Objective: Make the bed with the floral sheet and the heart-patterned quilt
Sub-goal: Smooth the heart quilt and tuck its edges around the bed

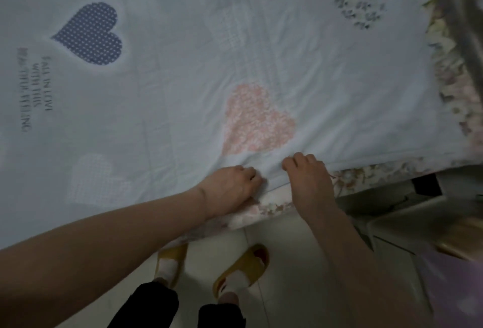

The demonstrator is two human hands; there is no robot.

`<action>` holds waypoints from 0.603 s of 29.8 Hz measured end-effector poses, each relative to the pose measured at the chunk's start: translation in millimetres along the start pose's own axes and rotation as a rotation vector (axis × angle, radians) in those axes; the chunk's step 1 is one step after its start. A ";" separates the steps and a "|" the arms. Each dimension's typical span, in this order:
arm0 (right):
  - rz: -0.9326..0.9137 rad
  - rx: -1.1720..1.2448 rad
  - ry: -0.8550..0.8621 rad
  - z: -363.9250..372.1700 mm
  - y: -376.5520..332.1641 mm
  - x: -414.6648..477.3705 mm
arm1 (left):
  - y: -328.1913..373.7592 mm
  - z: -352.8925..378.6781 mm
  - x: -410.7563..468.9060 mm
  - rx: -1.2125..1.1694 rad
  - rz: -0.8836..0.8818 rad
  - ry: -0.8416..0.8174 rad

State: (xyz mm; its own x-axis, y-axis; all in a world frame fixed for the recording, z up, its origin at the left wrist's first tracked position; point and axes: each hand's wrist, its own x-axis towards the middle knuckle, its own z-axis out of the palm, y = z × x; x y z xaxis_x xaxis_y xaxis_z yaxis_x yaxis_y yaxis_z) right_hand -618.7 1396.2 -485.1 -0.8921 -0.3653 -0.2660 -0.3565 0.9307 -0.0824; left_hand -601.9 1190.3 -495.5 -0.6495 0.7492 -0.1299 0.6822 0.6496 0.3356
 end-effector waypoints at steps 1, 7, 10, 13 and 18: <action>-0.007 -0.010 -0.015 2.5 9.8 3.3 | 4.3 3.5 17.7 -0.003 -0.067 -0.047; -0.042 0.085 -0.063 19.5 58.7 3.9 | 25.7 28.4 65.5 -0.089 -0.071 -0.249; 0.035 0.132 -0.168 32.8 72.7 -17.3 | 37.1 42.9 72.9 -0.112 0.077 -0.298; 0.024 0.190 -0.141 35.2 71.3 -18.9 | 38.9 35.3 84.9 -0.096 0.063 -0.311; 0.026 0.282 -0.056 7.5 74.2 -26.7 | 48.6 4.3 108.5 0.058 -0.043 -0.409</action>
State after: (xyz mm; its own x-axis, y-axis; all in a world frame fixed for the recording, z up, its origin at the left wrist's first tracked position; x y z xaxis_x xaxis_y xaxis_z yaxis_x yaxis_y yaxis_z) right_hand -619.3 1475.2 -491.4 -0.8803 -0.3465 -0.3240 -0.2349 0.9118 -0.3367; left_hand -637.8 1303.7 -497.3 -0.4986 0.7033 -0.5068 0.6828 0.6788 0.2702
